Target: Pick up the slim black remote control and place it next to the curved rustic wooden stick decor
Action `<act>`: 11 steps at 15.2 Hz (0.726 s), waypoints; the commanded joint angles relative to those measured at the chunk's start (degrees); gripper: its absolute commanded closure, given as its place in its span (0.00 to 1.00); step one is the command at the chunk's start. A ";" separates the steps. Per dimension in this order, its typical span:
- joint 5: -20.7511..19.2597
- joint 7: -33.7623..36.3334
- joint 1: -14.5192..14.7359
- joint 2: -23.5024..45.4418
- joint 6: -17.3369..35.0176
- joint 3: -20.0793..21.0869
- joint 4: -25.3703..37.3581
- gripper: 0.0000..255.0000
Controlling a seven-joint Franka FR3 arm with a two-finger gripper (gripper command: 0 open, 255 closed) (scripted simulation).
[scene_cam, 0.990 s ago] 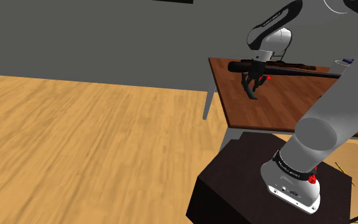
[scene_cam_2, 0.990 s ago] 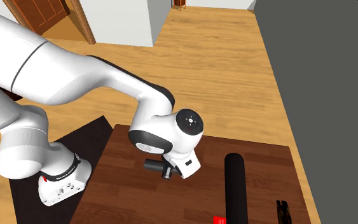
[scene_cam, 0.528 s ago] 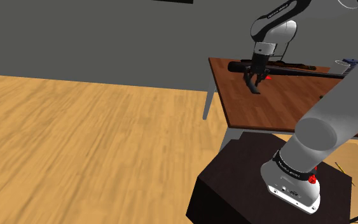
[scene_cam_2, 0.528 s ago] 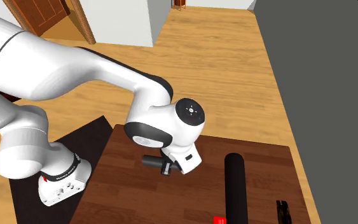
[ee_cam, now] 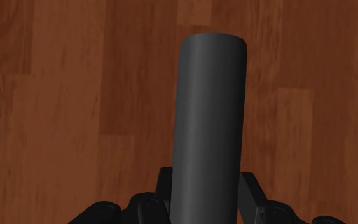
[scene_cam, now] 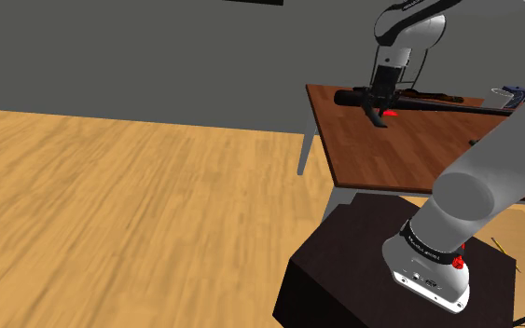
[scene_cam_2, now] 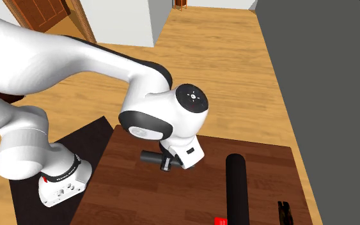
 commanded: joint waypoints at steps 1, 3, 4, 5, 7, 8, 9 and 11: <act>-0.17 0.19 0.00 -0.44 -1.45 0.08 1.04 1.00; -0.40 0.47 0.01 -1.08 -3.00 0.20 2.01 1.00; -0.51 0.60 0.02 -1.38 -3.78 0.27 2.52 1.00; -0.54 0.64 0.02 -1.47 -3.99 0.28 2.65 1.00; -0.82 -2.36 -1.22 -0.11 -4.30 -1.46 4.14 1.00; -0.89 -3.88 -1.83 0.67 -4.46 -2.33 4.98 1.00; -0.89 -5.44 -2.45 1.52 -4.63 -3.19 5.87 1.00; -0.71 -8.61 -3.70 3.44 -4.97 -4.87 7.86 1.00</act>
